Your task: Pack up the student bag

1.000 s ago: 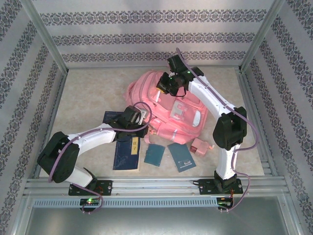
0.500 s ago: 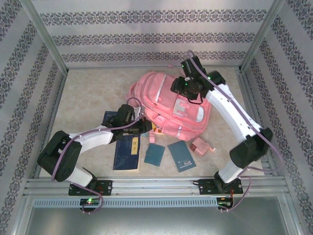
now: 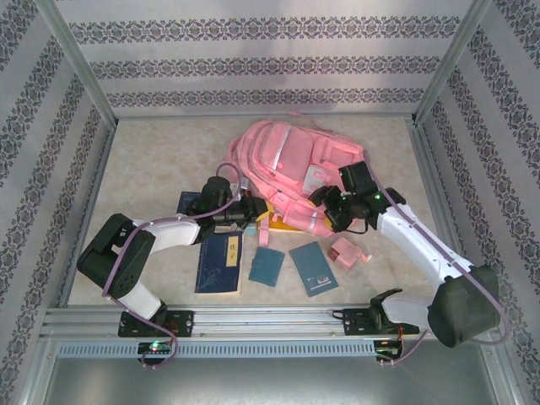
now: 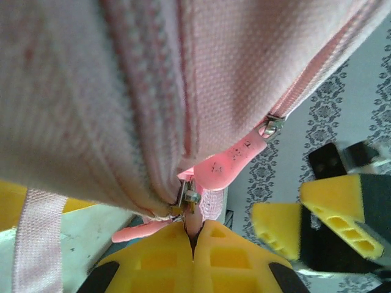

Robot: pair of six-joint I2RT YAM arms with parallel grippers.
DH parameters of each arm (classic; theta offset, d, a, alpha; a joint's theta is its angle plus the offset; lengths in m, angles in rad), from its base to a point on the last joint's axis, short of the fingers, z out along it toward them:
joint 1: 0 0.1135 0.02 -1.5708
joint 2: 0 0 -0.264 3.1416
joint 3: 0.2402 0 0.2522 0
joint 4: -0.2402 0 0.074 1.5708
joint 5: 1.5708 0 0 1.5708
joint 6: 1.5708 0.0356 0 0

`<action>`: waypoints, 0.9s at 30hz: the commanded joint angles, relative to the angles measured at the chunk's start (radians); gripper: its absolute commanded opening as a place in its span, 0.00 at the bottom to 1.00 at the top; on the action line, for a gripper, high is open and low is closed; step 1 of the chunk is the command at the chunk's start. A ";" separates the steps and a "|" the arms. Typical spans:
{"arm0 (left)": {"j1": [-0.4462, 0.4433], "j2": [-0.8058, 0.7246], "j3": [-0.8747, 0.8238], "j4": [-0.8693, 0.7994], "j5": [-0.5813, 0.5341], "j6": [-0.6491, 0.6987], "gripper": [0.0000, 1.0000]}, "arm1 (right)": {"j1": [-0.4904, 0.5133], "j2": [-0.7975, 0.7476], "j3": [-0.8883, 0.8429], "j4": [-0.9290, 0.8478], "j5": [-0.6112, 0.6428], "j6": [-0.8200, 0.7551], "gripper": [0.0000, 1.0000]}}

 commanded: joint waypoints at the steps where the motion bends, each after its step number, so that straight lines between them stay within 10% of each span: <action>1: 0.009 -0.008 0.050 0.133 0.010 -0.089 0.00 | 0.029 -0.076 -0.104 0.156 0.007 0.271 0.71; 17: -0.004 -0.017 0.037 0.185 -0.074 -0.201 0.00 | 0.103 -0.029 -0.256 0.459 0.188 0.502 0.75; 27: -0.011 -0.026 0.013 0.209 -0.095 -0.220 0.00 | 0.099 0.039 -0.255 0.449 0.229 0.421 0.16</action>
